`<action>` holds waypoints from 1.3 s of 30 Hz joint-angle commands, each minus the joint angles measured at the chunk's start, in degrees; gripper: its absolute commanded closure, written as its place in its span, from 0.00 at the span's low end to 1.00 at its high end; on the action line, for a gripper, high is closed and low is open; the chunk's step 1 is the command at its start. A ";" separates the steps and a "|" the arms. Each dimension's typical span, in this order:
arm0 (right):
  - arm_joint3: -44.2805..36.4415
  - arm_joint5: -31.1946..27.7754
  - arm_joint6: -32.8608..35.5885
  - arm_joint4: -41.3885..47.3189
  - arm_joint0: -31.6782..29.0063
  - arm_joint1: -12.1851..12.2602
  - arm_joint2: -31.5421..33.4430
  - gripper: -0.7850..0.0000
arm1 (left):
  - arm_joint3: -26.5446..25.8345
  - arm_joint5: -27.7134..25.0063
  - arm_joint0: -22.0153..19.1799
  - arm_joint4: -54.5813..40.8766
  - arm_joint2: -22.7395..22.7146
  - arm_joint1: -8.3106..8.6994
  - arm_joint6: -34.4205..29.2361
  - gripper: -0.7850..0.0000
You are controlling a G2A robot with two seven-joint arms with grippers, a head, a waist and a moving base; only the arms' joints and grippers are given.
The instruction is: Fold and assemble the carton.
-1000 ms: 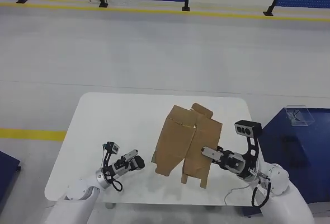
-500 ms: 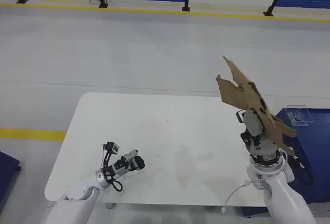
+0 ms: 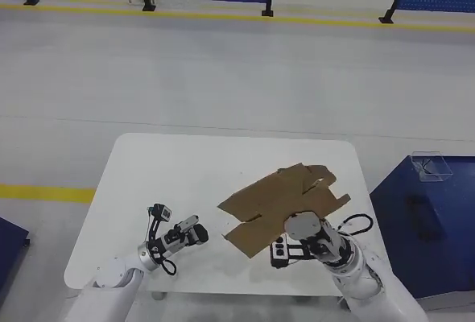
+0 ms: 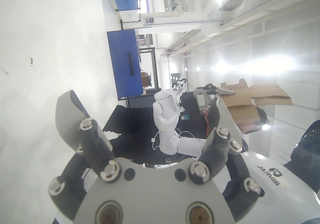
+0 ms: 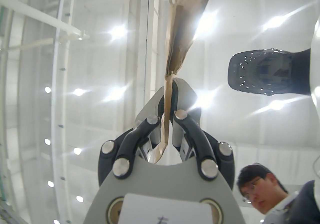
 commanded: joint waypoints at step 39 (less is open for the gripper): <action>9.39 -105.79 34.21 -122.83 7.12 -3.11 13.58 1.00 | 0.00 0.00 0.00 0.00 0.00 0.00 0.00 0.00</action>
